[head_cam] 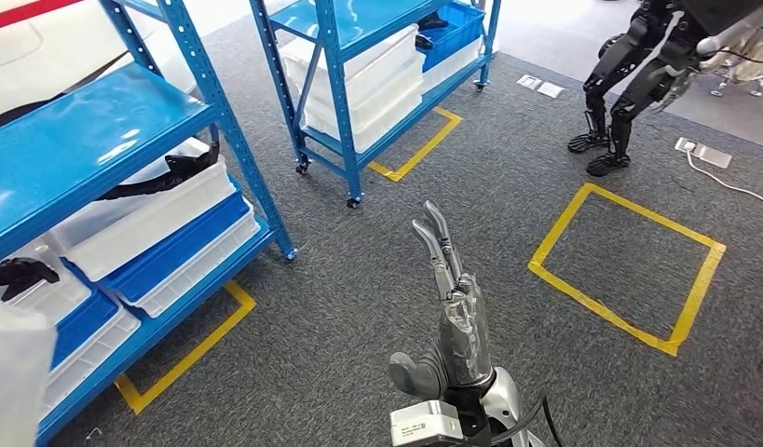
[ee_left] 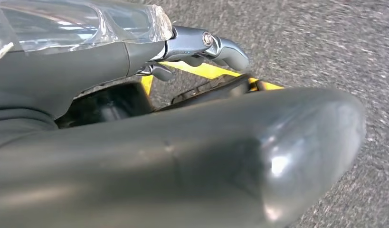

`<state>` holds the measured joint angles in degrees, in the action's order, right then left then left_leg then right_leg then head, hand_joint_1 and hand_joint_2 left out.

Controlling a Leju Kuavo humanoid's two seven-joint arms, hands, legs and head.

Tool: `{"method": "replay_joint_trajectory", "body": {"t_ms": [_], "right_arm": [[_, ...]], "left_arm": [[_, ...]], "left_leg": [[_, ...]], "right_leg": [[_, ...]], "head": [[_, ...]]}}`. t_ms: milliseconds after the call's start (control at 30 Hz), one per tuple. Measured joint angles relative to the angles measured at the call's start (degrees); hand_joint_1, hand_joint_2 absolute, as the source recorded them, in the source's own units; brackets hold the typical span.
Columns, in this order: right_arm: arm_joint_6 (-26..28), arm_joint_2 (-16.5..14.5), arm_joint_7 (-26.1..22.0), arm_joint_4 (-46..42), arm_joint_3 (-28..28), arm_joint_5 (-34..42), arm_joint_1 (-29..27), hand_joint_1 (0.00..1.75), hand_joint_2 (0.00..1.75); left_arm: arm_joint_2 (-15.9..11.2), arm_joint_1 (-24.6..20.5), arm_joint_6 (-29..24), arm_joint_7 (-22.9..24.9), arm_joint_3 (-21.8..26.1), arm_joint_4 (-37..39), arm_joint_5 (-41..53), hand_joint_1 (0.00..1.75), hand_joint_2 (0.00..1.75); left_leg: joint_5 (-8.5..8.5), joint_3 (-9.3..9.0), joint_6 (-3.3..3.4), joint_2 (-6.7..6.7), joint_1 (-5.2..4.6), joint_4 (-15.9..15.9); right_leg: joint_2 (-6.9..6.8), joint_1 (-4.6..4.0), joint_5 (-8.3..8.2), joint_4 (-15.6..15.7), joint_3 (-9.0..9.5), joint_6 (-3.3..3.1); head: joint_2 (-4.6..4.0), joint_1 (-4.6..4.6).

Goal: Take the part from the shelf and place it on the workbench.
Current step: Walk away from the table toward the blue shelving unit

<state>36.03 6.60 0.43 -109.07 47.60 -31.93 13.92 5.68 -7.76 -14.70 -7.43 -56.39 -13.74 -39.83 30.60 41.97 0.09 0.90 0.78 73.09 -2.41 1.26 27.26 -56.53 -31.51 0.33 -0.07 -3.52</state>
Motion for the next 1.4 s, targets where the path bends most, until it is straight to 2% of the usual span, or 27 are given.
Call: {"method": "replay_joint_trajectory", "body": {"t_ms": [33,67,133,200,267,300,333,400,467,500,533,567,633,700,767,833,900,967,1000,1033,1067,1133,1200,1267,1300,1333,1400], "right_arm": [[-0.01,0.00,0.04,0.00,0.00,0.01,0.05,0.00,0.00],[-0.01,-0.01,0.08,-0.01,0.00,0.01,0.14,0.00,0.00],[-0.01,-0.02,0.15,-0.01,0.00,0.06,0.42,0.00,0.00],[0.02,-0.03,0.25,-0.01,0.02,0.27,0.66,0.00,0.00],[0.05,-0.03,0.34,-0.01,0.04,0.56,0.92,0.00,0.00],[0.11,-0.03,0.36,-0.01,0.05,0.67,1.06,0.00,0.00],[0.20,-0.01,0.36,-0.01,0.05,0.73,1.16,0.00,0.00],[0.42,0.07,0.36,0.00,0.04,0.89,1.01,0.00,0.00],[0.54,0.20,0.37,0.00,0.04,1.11,0.69,0.00,0.00],[0.57,0.27,0.38,0.00,0.04,1.20,0.60,0.00,0.00],[0.58,0.33,0.38,0.00,0.04,1.22,0.58,0.00,0.00],[0.58,0.37,0.38,0.00,0.04,1.22,0.58,0.00,0.00],[0.58,0.42,0.37,-0.01,0.04,1.22,0.58,0.00,0.00],[0.59,0.47,0.38,-0.01,0.04,1.24,0.57,0.00,0.00],[0.60,0.46,0.38,0.00,0.04,1.26,0.68,0.00,0.00],[0.60,0.40,0.38,-0.01,0.05,1.27,0.81,0.00,0.00],[0.59,0.40,0.43,-0.02,0.06,1.30,0.82,0.00,0.00],[0.58,0.42,0.52,-0.01,0.07,1.32,0.80,0.00,0.00],[0.58,0.43,0.56,-0.01,0.07,1.33,0.80,0.00,0.00],[0.58,0.42,0.57,-0.01,0.07,1.33,0.81,0.00,0.00],[0.58,0.42,0.57,-0.02,0.07,1.33,0.83,0.00,0.00],[0.58,0.40,0.58,-0.02,0.07,1.32,0.87,0.00,0.00],[0.59,0.40,0.77,-0.02,0.07,1.26,0.86,0.00,0.00],[0.60,0.40,1.09,-0.04,0.07,1.21,0.91,0.00,0.00],[0.61,0.42,1.26,-0.10,0.04,1.21,0.94,0.00,0.00],[0.61,0.43,1.35,-0.18,0.02,1.20,1.00,0.00,0.00],[0.63,0.51,1.46,-0.31,-0.03,1.20,0.96,0.00,0.00]], "left_arm": [[0.01,0.05,-0.04,-0.07,0.00,0.01,-0.01,0.00,0.00],[0.00,0.04,-0.13,-0.17,0.00,0.01,-0.04,0.00,0.00],[-0.03,-0.28,-0.35,-0.39,0.00,-0.01,-0.14,0.00,0.00],[-0.06,-0.73,-0.60,-0.52,0.00,-0.01,-0.39,0.00,0.00],[-0.11,-0.83,-0.79,-0.50,0.01,-0.01,-0.69,0.00,0.00],[-0.14,-0.74,-0.83,-0.46,0.01,-0.01,-0.75,0.00,0.00],[-0.18,-0.69,-0.87,-0.34,0.02,0.00,-0.79,0.00,0.00],[-0.21,-0.71,-0.83,-0.16,0.04,0.01,-0.77,0.00,0.00],[-0.20,-0.62,-0.70,-0.02,0.03,0.01,-0.76,0.00,0.00],[-0.20,-0.46,-0.66,0.02,0.03,0.01,-0.76,0.00,0.00],[-0.20,-0.27,-0.64,0.07,0.02,0.01,-0.76,0.00,0.00],[-0.21,-0.14,-0.65,0.10,0.03,0.01,-0.76,0.00,0.00],[-0.24,-0.09,-0.69,0.18,0.03,0.01,-0.76,0.00,0.00],[-0.27,-0.09,-0.74,0.27,0.03,0.01,-0.77,0.00,0.00],[-0.34,0.13,-0.74,0.42,0.03,0.01,-0.77,0.00,0.00],[-0.41,0.24,-0.66,0.55,0.02,0.01,-0.77,0.00,0.00],[-0.42,0.03,-0.42,0.58,0.02,0.01,-0.79,0.00,0.00],[-0.43,-0.02,-0.15,0.59,0.02,0.01,-0.79,0.00,0.00],[-0.43,0.08,-0.08,0.60,0.02,0.01,-0.78,0.00,0.00],[-0.43,0.20,-0.03,0.61,0.02,0.01,-0.78,0.00,0.00],[-0.44,0.28,-0.01,0.62,0.02,0.01,-0.78,0.00,0.00],[-0.49,0.23,-0.02,0.63,0.02,0.01,-0.78,0.00,0.00],[-0.55,0.11,-0.03,0.69,0.01,0.01,-0.77,0.00,0.00],[-0.58,0.18,-0.03,0.79,0.01,0.01,-0.76,0.00,0.00],[-0.60,0.33,-0.04,0.83,0.01,0.01,-0.75,0.00,0.00],[-0.62,0.39,-0.04,0.83,0.02,0.02,-0.75,0.00,0.00],[-0.60,0.32,-0.01,0.81,0.02,0.03,-0.73,0.00,0.00]], "left_leg": [[-1.41,-0.98,0.29,-0.19,-0.11,-1.95],[-3.47,-3.02,0.78,-0.77,-0.38,-5.90],[-6.36,-7.19,2.05,-3.69,-1.43,-14.12],[-6.83,-8.60,2.73,-5.28,-2.26,-17.40],[-7.00,-8.77,2.81,-3.86,-2.12,-17.97],[-7.19,-9.13,2.89,-3.09,-1.87,-18.42],[-7.40,-9.58,3.02,-2.35,-1.56,-18.85],[-7.50,-10.10,3.28,-0.87,-1.23,-19.24],[-7.40,-10.16,3.41,0.82,-1.16,-19.20],[-7.35,-10.20,3.37,1.71,-1.12,-19.15],[-7.27,-10.29,3.26,2.58,-1.04,-19.08],[-7.14,-10.42,3.07,3.46,-0.92,-18.96],[-6.77,-10.38,2.47,5.11,-0.74,-18.50],[-6.64,-9.93,1.84,6.40,-0.66,-18.19],[-6.70,-9.58,1.34,7.28,-0.50,-18.24],[-5.69,-8.70,0.83,5.20,-0.61,-16.48],[-2.75,-5.58,0.32,1.61,-0.74,-10.17],[-0.02,-1.37,0.09,0.22,-0.60,-2.32],[0.09,-0.29,0.15,0.03,-0.58,-0.56],[-0.92,-0.45,0.42,-0.14,-0.64,-1.20],[-2.79,-1.86,0.91,-0.47,-0.84,-4.23],[-6.42,-6.00,2.46,-2.98,-1.80,-12.63],[-7.53,-8.04,3.46,-5.09,-2.83,-17.11],[-7.47,-8.23,3.58,-4.43,-3.09,-17.83],[-7.63,-8.58,3.55,-3.74,-2.89,-18.26],[-7.84,-9.04,3.60,-3.07,-2.58,-18.77],[-8.17,-9.81,3.72,-1.63,-2.02,-19.50]], "right_leg": [[-0.70,-0.13,0.14,0.00,0.18,-0.04],[-1.40,-0.27,0.32,0.01,0.45,-0.02],[-2.66,-0.54,0.73,0.04,0.97,0.22],[-3.92,-0.72,1.05,0.12,1.25,0.67],[-5.03,-0.72,1.38,0.32,1.69,1.19],[-4.49,-0.68,1.83,-0.03,1.86,1.44],[-3.17,-0.64,2.74,-1.33,1.57,1.64],[0.42,-0.57,5.96,-7.58,-1.18,1.92],[1.87,-0.54,8.43,-14.59,-5.13,2.10],[2.02,-0.53,8.11,-15.67,-6.08,2.15],[2.15,-0.48,6.60,-14.44,-5.90,2.21],[2.59,-0.36,4.20,-11.01,-4.61,2.30],[5.23,0.12,0.45,-3.40,-1.44,2.46],[7.08,0.27,-0.35,-0.17,-0.12,2.14],[6.10,0.09,-0.31,0.02,-0.07,1.36],[4.71,0.14,-0.31,0.16,0.11,0.62],[3.19,0.01,-0.14,0.21,0.29,0.09],[1.47,-0.31,0.14,0.20,0.44,-0.24],[0.65,-0.49,0.30,0.20,0.58,-0.30],[-0.15,-0.68,0.50,0.20,0.81,-0.34],[-0.88,-0.90,0.73,0.21,1.13,-0.32],[-2.27,-1.33,1.23,0.27,1.82,-0.20],[-3.47,-1.44,1.62,0.37,2.19,0.11],[-4.59,-1.42,1.88,0.63,2.55,0.57],[-4.51,-1.39,2.13,0.62,2.86,0.84],[-3.45,-1.37,2.73,-0.11,2.80,1.12],[-0.01,-1.20,5.41,-5.29,0.55,1.61]], "head": [[0.00,0.00],[0.00,-0.01],[0.00,-0.01],[0.00,0.02],[0.01,0.02],[0.01,0.04],[0.01,0.07],[0.00,0.23],[0.00,0.35],[0.00,0.36],[0.00,0.37],[0.00,0.37],[0.00,0.38],[0.01,0.39],[0.01,0.42],[0.00,0.29],[0.00,0.07],[0.00,-0.02],[0.00,-0.03],[0.00,-0.04],[0.00,-0.04],[0.00,-0.01],[0.00,0.01],[0.01,-0.01],[0.01,-0.01],[0.01,0.02],[0.00,0.13]]}}
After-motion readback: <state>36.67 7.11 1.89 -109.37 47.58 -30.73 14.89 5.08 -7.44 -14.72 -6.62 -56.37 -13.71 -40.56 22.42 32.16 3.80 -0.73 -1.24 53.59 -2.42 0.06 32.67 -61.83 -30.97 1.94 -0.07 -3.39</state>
